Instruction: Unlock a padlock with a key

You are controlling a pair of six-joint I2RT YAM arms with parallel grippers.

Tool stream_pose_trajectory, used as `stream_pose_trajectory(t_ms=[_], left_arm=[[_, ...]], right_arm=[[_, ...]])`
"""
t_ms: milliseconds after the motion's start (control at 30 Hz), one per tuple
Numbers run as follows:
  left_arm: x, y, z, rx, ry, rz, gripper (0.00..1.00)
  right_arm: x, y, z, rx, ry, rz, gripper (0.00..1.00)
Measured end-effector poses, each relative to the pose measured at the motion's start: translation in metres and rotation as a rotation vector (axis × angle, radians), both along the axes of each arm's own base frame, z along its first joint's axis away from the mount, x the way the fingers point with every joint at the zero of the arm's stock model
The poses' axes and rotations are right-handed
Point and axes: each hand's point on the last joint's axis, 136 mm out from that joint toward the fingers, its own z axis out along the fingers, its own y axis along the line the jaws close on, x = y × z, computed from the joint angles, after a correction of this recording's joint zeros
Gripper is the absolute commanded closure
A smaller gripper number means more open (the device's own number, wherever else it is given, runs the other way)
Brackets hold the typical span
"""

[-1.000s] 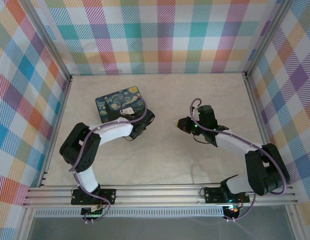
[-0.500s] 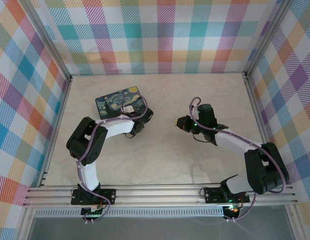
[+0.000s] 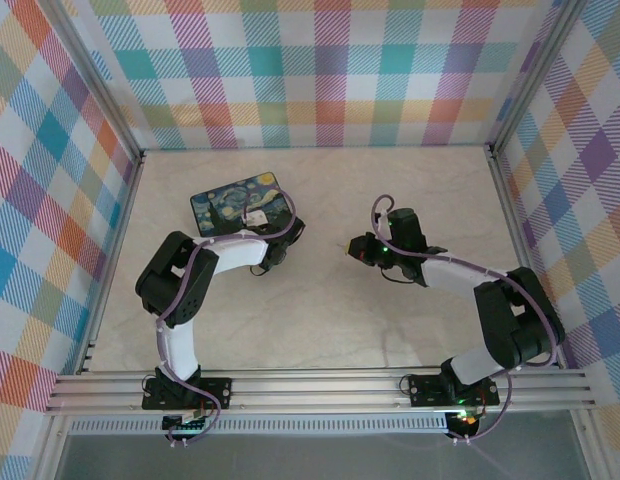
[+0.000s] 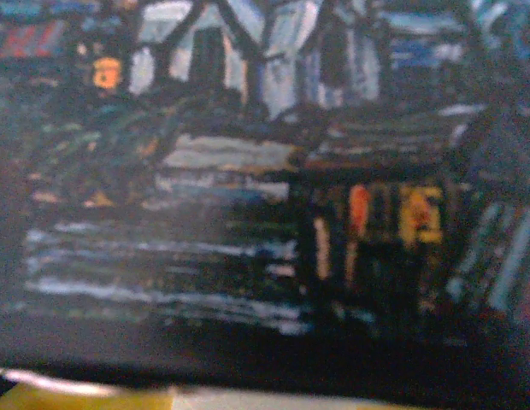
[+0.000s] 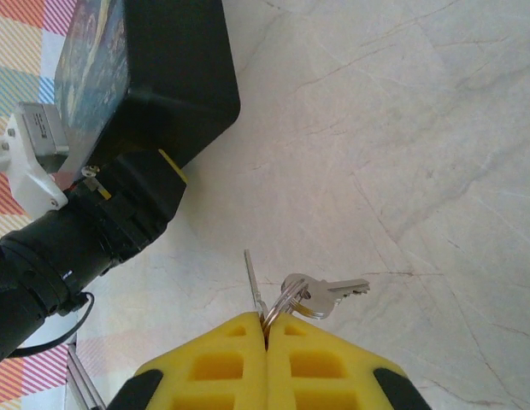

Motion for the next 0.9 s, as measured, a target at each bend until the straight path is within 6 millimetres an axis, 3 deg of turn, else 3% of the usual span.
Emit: stream_pose_trajectory(t_ms=[600, 900], left_arm=[[0.004, 0.013, -0.003, 0.068, 0.001, -0.043, 0.67], [-0.010, 0.014, 0.010, -0.012, 0.080, -0.077, 0.76]], right_arm=[[-0.003, 0.016, 0.011, 0.019, -0.020, 0.046, 1.00], [-0.019, 0.033, 0.009, 0.010, -0.014, 0.106, 1.00]])
